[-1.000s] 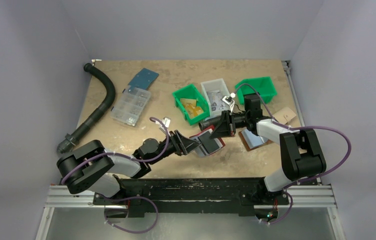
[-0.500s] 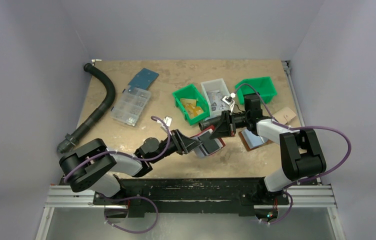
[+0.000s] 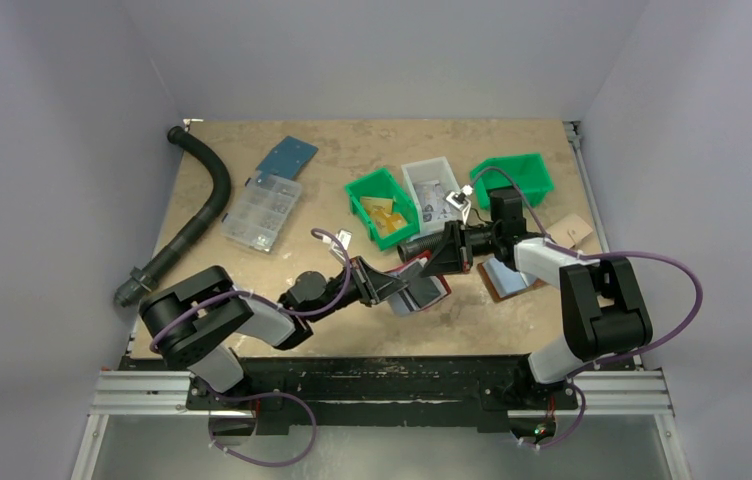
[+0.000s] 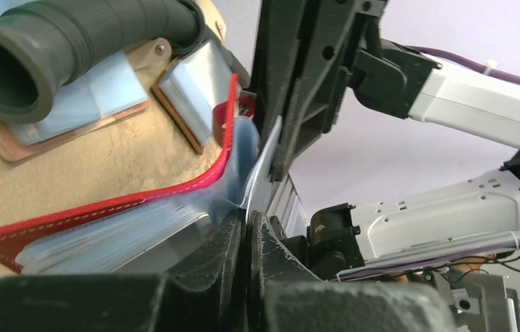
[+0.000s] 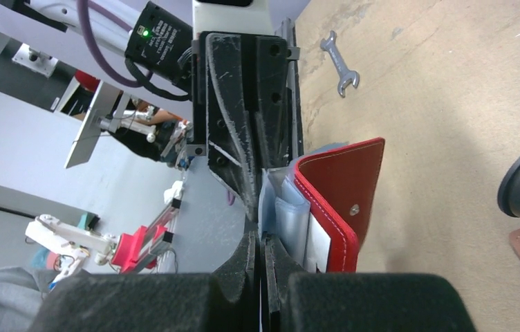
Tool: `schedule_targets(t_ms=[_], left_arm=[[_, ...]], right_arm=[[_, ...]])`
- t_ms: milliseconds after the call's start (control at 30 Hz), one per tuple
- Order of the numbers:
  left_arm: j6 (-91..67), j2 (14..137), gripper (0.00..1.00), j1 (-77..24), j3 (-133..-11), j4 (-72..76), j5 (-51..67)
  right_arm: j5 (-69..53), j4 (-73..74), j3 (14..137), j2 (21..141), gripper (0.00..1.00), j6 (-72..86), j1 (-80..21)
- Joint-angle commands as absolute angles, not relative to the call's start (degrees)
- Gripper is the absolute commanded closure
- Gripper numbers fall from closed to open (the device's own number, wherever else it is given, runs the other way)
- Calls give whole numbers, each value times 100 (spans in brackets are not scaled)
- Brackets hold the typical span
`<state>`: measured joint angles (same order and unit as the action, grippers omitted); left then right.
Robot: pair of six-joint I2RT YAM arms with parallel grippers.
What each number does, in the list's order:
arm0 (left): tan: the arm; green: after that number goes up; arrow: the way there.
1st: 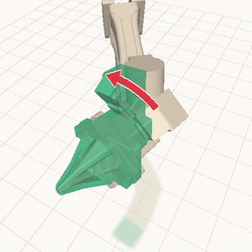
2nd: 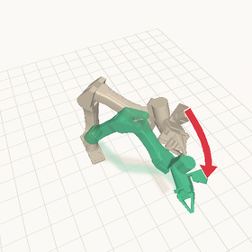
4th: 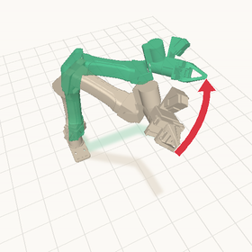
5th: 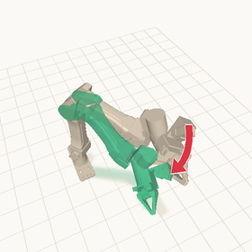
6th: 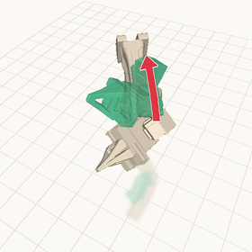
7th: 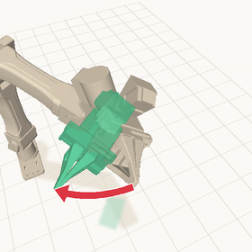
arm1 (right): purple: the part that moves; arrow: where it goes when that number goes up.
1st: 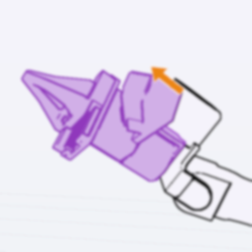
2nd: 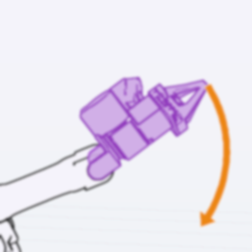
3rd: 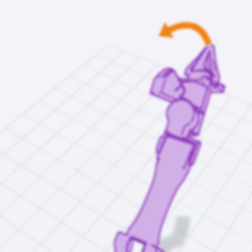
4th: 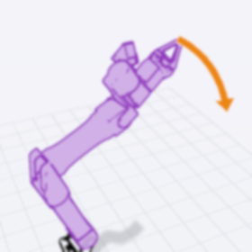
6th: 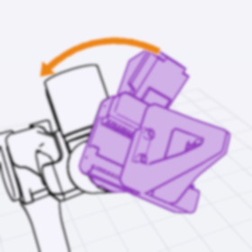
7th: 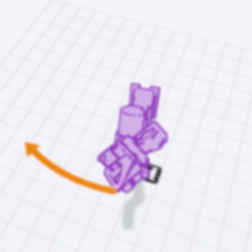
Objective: Take the credit cards out of the card holder
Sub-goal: Remove the credit card from the card holder.
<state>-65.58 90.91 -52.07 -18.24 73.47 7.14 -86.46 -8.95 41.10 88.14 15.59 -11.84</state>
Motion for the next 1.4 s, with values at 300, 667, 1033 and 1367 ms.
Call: schedule_targets(t_ms=[300, 667, 1033, 1367], left_arm=[[-6138, 8713, 100, -5104, -1553, 7741, 866], [-6191, 8955, 100, -5096, -1625, 8015, 1055], [-6252, 8965, 77, -5030, -1579, 8119, 1154], [-6351, 9122, 70, -4945, -1427, 8554, 1365]], right_arm=[[-8824, -1089, 4141, 8816, 75, 1627, -1195], [-8616, -943, 4121, 8795, 79, 1530, -1219], [-8689, -815, 4216, 8802, 100, 1471, -1273], [-8763, -929, 4220, 8879, 100, 1640, -1274]])
